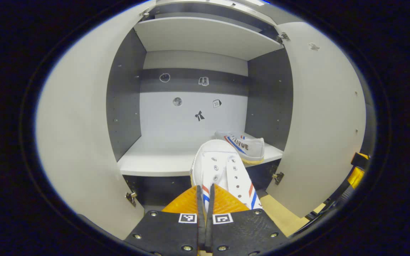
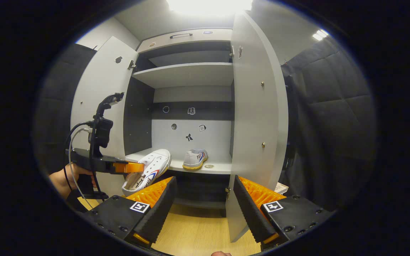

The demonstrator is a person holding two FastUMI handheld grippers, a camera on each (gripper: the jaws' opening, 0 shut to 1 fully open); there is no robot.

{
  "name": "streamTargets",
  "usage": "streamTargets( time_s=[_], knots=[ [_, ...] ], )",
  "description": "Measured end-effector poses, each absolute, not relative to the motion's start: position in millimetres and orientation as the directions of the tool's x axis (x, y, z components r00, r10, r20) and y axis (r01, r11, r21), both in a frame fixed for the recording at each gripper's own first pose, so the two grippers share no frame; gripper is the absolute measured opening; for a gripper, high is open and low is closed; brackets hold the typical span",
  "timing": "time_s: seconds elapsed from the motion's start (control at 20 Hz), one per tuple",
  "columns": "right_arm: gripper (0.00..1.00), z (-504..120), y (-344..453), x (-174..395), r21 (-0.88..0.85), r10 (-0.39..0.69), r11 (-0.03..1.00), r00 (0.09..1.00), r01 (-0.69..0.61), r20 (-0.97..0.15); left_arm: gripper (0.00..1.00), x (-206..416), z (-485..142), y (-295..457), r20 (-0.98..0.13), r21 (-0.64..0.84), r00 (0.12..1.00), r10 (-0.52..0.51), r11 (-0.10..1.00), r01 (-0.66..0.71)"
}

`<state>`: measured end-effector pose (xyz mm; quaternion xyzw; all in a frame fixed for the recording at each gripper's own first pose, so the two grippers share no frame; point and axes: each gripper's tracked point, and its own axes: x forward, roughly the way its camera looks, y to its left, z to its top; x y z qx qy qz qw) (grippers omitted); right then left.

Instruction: Grab one shoe with the right hand and put it into the shoe cabinet, grab the other shoe with the left hand and put it into the shoe cabinet; then close the right door with the right hand and the left door with the left hand.

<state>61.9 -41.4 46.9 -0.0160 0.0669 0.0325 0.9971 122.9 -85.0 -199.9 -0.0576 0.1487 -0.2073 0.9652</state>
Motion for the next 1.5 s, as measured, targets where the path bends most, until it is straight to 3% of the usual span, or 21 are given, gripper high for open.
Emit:
streamTargets(
  time_s=[0.65,1.25,1.5],
  knots=[
    [1.0,27.5,-45.1,64.9,-0.037,0.066,0.997,0.982,-0.074,-0.176,0.01,124.1,-199.2,-82.1,-0.217,-0.147,0.919,-0.331,0.941,0.304],
    [1.0,15.9,-39.5,68.5,-0.037,0.091,0.994,0.972,-0.101,-0.215,0.01,123.8,-234.8,-86.9,-0.398,-0.163,0.869,-0.292,0.955,0.246],
    [1.0,21.6,-41.7,68.5,-0.024,0.088,0.995,0.976,-0.095,-0.2,0.05,124.7,-231.9,-88.3,-0.378,-0.16,0.883,-0.28,0.959,0.235]
  ],
)
